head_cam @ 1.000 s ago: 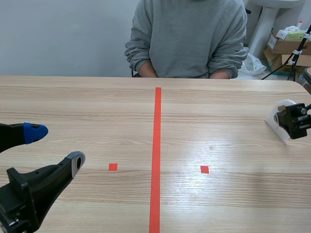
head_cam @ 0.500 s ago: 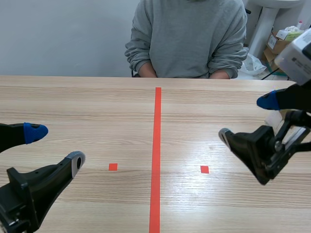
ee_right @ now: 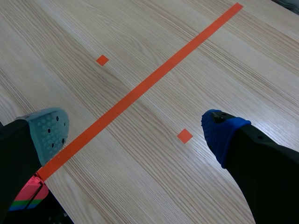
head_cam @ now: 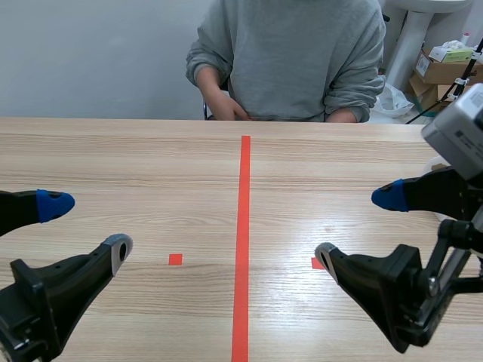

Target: Do the leaf sorting experiment

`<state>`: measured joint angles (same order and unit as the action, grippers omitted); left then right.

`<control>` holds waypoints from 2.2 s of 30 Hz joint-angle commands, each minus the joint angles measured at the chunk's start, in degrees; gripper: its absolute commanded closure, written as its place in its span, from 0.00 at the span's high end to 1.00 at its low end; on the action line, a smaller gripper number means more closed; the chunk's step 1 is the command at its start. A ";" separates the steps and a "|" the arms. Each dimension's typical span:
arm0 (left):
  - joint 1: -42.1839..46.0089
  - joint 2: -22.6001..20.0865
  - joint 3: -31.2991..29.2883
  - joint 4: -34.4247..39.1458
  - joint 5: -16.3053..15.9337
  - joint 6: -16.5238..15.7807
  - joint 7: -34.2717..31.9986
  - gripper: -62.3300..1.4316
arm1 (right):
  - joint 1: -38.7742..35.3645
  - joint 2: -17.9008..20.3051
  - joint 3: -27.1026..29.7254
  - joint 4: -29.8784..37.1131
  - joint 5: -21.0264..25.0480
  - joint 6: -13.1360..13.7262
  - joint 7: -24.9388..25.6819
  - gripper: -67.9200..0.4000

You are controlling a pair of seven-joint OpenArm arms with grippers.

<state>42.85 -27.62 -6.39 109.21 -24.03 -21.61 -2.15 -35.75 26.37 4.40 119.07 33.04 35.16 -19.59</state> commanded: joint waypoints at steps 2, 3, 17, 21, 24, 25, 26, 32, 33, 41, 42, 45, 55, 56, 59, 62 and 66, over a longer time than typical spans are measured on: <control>-0.17 0.28 -0.37 1.05 -0.37 -0.17 -1.01 0.89 | 0.96 0.61 0.20 -0.35 0.63 0.09 0.83 0.85; -0.17 0.28 -0.37 1.05 -0.37 -0.17 -1.01 0.89 | 0.98 0.61 0.17 -0.35 0.59 0.09 0.83 0.85; -0.17 0.28 -0.37 1.05 -0.37 -0.17 -0.98 0.89 | 1.49 0.61 0.15 -0.35 -1.33 0.00 0.87 0.85; -0.17 0.28 -0.37 1.05 -0.37 -0.17 -0.83 0.89 | 1.49 0.61 0.15 -0.35 -1.36 -0.04 0.85 0.85; -0.17 0.28 -0.37 1.05 -0.37 -0.17 -0.83 0.89 | 1.49 0.61 0.15 -0.35 -1.36 -0.17 0.85 0.85; -0.17 0.28 -0.37 1.05 -0.37 -0.17 -0.83 0.89 | 1.49 0.61 0.15 -0.35 -1.36 -0.17 0.85 0.85; -0.17 0.28 -0.37 1.05 -0.37 -0.17 -0.83 0.89 | 1.46 0.61 0.15 -0.35 -1.36 -0.17 0.79 0.85; -0.17 0.28 -0.37 1.05 -0.37 -0.15 -0.83 0.89 | 1.46 0.61 0.15 -0.35 -1.36 -0.17 -0.61 0.85; -0.17 0.28 -0.37 1.05 -0.37 -0.15 -0.83 0.89 | 1.46 0.61 0.15 -0.35 -1.36 -0.17 -0.63 0.85; -0.17 0.28 -0.37 1.05 -0.37 -0.15 -0.83 0.89 | 1.46 0.61 0.15 -0.35 -1.36 -0.17 -0.63 0.85; -0.17 0.28 -0.37 1.05 -0.37 -0.15 -0.83 0.89 | 1.46 0.61 0.15 -0.35 -1.36 -0.17 -0.63 0.85; -0.17 0.28 -0.37 1.05 -0.37 -0.15 -0.83 0.89 | 1.46 0.61 0.15 -0.35 -1.33 -0.17 -0.63 0.85; -0.17 0.28 -0.37 1.05 -0.37 -0.15 -0.83 0.89 | 1.46 0.61 0.15 -0.35 -1.33 -0.17 -0.63 0.85; -0.17 0.28 -0.37 1.05 -0.37 -0.15 -0.83 0.89 | 1.46 0.61 0.15 -0.35 -1.33 -0.17 -0.63 0.85; -0.17 0.28 -0.37 1.05 -0.37 -0.15 -0.83 0.89 | 1.46 0.61 0.15 -0.35 -1.33 -0.17 -0.63 0.85; -0.17 0.28 -0.37 1.05 -0.37 -0.15 -0.83 0.89 | 1.46 0.61 0.15 -0.35 -1.33 -0.17 -0.63 0.85; -0.17 0.28 -0.37 1.05 -0.37 -0.15 -0.83 0.89 | 1.46 0.61 0.15 -0.35 -1.33 -0.17 -0.63 0.85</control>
<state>42.85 -27.62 -6.39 109.21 -24.03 -21.61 -2.02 -34.81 26.37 4.40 118.76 31.07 35.18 -20.67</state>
